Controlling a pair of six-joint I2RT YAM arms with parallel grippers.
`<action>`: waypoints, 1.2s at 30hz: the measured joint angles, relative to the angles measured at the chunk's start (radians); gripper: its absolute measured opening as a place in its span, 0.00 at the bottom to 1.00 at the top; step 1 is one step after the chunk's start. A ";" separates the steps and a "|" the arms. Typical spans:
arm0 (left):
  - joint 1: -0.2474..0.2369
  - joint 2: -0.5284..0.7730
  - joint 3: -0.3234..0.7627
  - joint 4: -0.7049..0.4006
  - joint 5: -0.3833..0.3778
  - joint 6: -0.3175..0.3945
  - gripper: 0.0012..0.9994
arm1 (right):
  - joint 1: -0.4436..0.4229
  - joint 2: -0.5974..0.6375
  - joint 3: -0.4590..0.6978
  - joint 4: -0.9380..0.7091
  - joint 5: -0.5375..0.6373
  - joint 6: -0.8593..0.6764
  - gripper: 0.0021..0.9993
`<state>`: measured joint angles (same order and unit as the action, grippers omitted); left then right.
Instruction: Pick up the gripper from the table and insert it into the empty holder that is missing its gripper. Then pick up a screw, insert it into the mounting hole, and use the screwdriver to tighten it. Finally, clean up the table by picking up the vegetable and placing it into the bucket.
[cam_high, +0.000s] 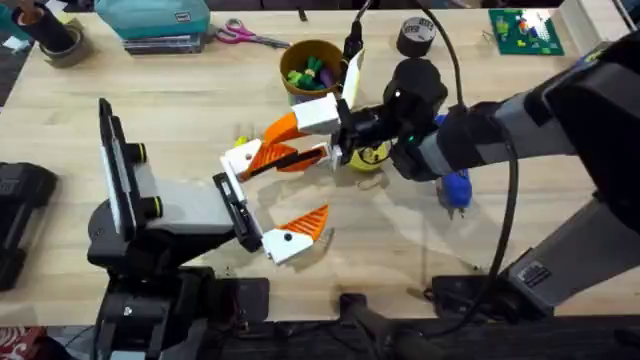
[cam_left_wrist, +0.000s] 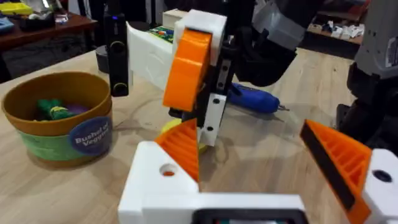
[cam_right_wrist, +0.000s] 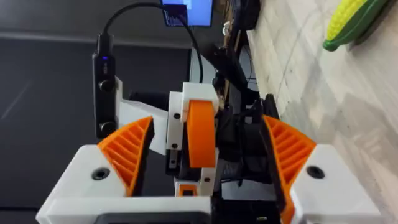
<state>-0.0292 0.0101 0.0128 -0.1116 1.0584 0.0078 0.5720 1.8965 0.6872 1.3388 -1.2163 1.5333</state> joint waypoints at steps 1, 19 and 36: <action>0.000 0.000 0.000 0.000 0.000 0.000 0.99 | 0.000 0.000 0.000 0.000 0.000 0.000 0.99; 0.000 0.000 0.000 0.000 0.000 0.000 0.99 | -0.014 -0.301 0.004 -0.610 0.019 -0.190 0.99; 0.000 0.000 0.000 0.000 0.000 0.000 0.99 | -0.226 -0.539 0.005 -1.296 0.154 -0.701 1.00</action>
<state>-0.0292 0.0101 0.0128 -0.1116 1.0584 0.0078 0.3464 1.3574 0.6920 0.0425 -1.0623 0.8320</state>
